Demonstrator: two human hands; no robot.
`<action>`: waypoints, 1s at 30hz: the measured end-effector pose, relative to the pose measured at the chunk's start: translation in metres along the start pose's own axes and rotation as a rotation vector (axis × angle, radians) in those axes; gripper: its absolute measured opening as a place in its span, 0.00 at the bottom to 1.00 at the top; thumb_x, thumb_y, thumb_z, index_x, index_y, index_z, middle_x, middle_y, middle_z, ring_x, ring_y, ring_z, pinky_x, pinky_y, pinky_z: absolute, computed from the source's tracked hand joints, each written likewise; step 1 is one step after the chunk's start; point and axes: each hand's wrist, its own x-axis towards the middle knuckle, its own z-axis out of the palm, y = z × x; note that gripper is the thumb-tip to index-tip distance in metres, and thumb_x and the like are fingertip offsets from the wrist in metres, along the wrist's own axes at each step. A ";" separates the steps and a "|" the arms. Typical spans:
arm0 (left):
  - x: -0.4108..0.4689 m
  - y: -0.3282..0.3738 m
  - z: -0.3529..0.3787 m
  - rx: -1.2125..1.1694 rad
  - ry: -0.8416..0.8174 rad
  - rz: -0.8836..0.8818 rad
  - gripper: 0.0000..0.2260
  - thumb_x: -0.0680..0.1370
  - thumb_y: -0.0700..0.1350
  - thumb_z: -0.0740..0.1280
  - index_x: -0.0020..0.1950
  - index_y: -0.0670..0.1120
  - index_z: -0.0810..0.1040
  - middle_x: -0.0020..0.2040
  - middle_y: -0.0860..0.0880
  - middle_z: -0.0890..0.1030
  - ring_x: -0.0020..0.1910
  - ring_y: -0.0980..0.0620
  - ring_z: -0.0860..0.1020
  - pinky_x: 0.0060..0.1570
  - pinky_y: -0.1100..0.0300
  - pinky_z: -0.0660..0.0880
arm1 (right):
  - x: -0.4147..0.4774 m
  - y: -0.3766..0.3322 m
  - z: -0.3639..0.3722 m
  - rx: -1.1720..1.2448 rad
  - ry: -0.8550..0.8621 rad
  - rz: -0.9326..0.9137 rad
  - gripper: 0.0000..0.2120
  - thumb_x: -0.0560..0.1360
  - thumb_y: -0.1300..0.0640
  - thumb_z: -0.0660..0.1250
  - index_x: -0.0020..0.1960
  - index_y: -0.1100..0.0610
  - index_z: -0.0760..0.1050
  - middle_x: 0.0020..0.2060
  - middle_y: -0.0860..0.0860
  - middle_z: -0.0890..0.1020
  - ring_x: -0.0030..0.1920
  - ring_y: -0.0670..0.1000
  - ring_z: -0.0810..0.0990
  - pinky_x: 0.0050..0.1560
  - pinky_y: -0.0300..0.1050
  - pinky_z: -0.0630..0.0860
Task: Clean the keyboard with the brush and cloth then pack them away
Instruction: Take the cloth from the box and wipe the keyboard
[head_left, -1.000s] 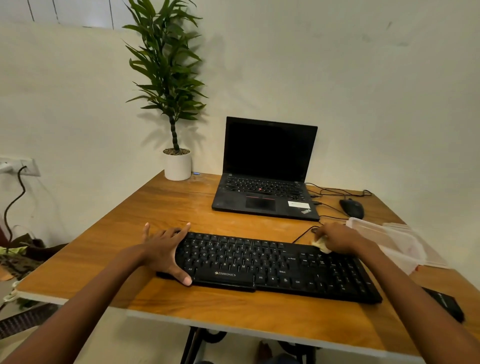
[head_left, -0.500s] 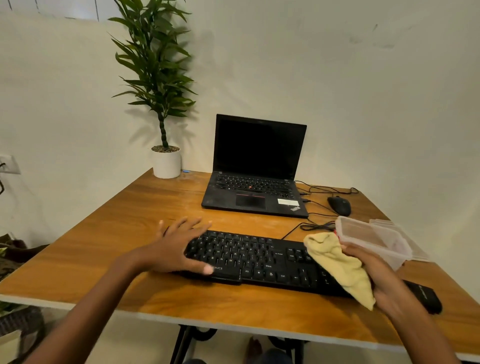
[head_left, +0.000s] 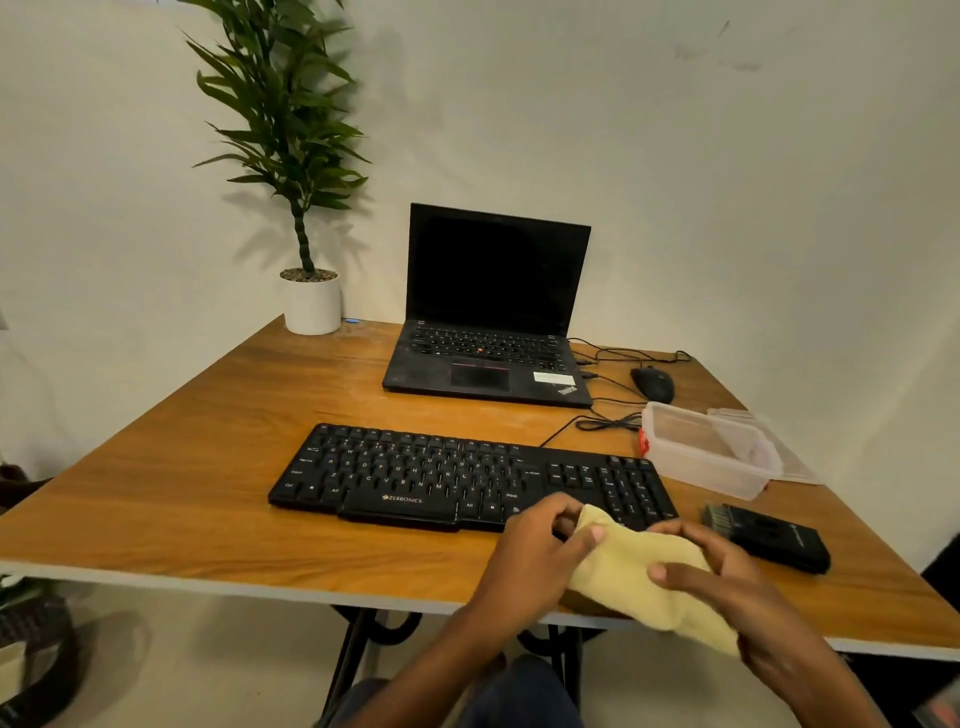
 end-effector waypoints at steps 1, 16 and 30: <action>0.001 0.003 0.005 -0.009 -0.006 -0.011 0.06 0.78 0.49 0.65 0.53 0.49 0.75 0.39 0.56 0.76 0.35 0.63 0.74 0.35 0.68 0.70 | -0.001 0.000 -0.004 -0.040 0.074 -0.020 0.18 0.61 0.60 0.78 0.49 0.58 0.78 0.45 0.56 0.80 0.43 0.58 0.80 0.29 0.47 0.77; 0.000 -0.028 -0.060 0.826 0.225 0.004 0.19 0.80 0.56 0.56 0.71 0.59 0.63 0.74 0.57 0.61 0.74 0.58 0.53 0.72 0.55 0.40 | 0.022 -0.006 0.011 -0.891 0.236 -0.269 0.19 0.77 0.50 0.63 0.67 0.53 0.71 0.66 0.51 0.73 0.66 0.52 0.70 0.63 0.46 0.67; 0.034 -0.081 -0.154 1.038 0.012 -0.422 0.33 0.74 0.70 0.49 0.76 0.62 0.43 0.78 0.50 0.41 0.75 0.38 0.37 0.70 0.38 0.37 | 0.105 -0.020 0.050 -1.241 -0.238 -0.079 0.35 0.74 0.34 0.53 0.76 0.45 0.46 0.76 0.49 0.46 0.76 0.56 0.41 0.73 0.56 0.48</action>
